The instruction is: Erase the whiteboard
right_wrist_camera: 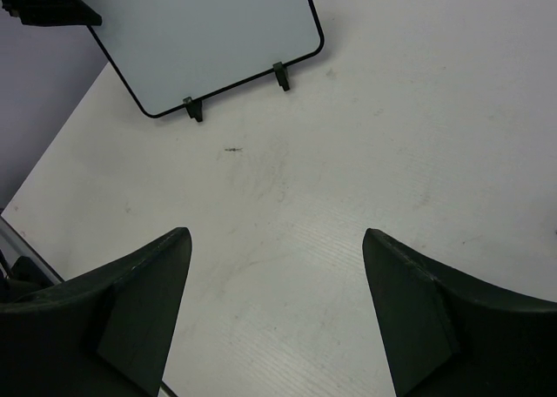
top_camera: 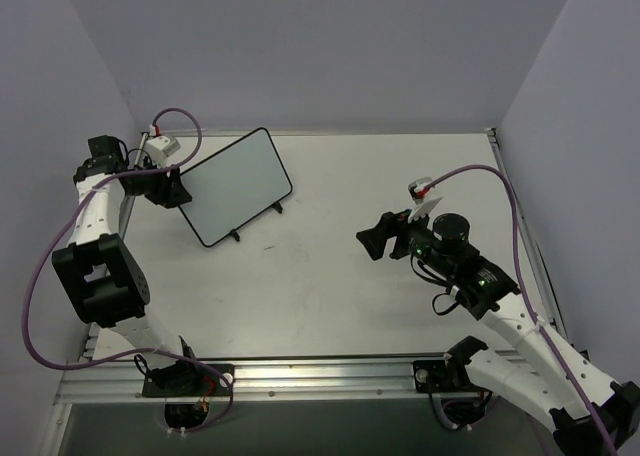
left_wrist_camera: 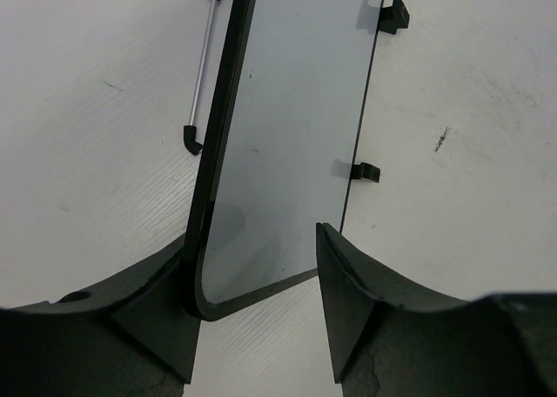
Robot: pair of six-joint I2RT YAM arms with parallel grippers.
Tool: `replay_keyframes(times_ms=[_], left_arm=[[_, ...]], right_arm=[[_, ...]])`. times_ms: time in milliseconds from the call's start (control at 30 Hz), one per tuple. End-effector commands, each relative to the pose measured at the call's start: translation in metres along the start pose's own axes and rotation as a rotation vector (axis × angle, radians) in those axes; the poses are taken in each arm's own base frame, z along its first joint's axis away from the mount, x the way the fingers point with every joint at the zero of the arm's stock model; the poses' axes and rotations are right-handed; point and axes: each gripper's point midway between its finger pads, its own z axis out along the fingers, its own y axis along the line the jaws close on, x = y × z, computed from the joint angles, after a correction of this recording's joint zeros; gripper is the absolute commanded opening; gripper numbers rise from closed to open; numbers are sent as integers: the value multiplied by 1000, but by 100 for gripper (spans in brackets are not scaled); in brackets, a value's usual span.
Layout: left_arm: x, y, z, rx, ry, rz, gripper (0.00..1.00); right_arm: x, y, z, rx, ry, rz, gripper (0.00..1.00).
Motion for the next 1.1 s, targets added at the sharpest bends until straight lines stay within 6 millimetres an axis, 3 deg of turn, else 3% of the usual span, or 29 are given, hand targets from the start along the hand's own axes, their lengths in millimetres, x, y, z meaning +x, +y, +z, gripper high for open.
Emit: replay_keyframes(times_ms=[0,33,100,600,700,800,1000,1033,1067], left_arm=[[-16,-5,-8,-5,-44,12,59],[-17,-6,-8,1,-45,9,62],[-17,-5,-9,-3,-48,-1,94],[-26,-6,-16,-27,-89,32,94],[-29,5,-23,-106,-86,38,94],[-50,19,-39,-218,-117,31,94],[-112,7,-85,-306,-270,54,94],[-129,5,-100,-355,-324,68,94],[-137,4,-108,-395,-368,-28,94]], right_arm=[[-12,12,-2,-53,-52,-10,76],[-12,12,-2,-53,-52,-9,76],[-11,12,-1,-54,-48,-10,76],[-11,14,-1,-61,-48,-11,76],[-11,14,-1,-61,-48,-11,76],[-10,13,0,-59,-43,-11,76],[-9,7,1,-28,-43,-15,76],[-10,6,1,-22,-44,-15,76],[-11,4,1,-10,-47,-14,76]])
